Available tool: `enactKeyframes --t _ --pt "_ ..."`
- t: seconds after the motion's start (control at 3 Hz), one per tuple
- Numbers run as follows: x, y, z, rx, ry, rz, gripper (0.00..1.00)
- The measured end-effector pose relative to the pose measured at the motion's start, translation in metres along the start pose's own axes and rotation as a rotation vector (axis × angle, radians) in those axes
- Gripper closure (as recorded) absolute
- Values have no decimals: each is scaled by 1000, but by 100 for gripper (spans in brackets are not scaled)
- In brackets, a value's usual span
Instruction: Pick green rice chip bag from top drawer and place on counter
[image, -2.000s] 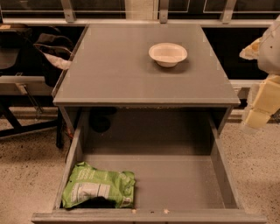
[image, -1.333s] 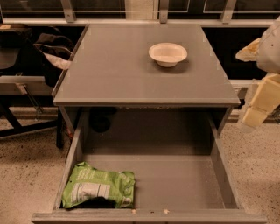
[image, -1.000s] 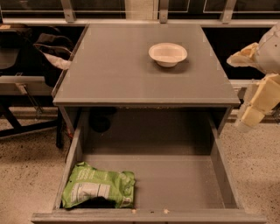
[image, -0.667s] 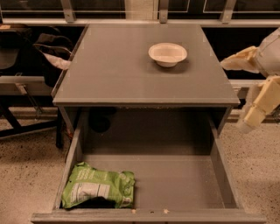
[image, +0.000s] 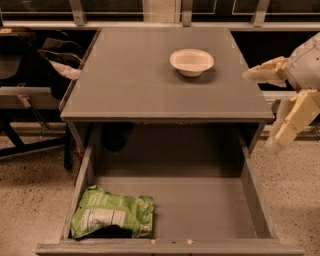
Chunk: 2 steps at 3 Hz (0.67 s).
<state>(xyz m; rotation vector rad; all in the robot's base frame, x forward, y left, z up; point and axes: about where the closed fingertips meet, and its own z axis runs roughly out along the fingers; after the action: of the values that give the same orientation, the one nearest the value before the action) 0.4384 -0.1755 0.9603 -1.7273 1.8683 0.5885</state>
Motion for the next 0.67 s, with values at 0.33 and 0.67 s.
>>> enactKeyframes --t 0.33,0.67 --pt "-5 -1 0 34 -10 -5 0" --pt "0 3 26 39 -46 28 0"
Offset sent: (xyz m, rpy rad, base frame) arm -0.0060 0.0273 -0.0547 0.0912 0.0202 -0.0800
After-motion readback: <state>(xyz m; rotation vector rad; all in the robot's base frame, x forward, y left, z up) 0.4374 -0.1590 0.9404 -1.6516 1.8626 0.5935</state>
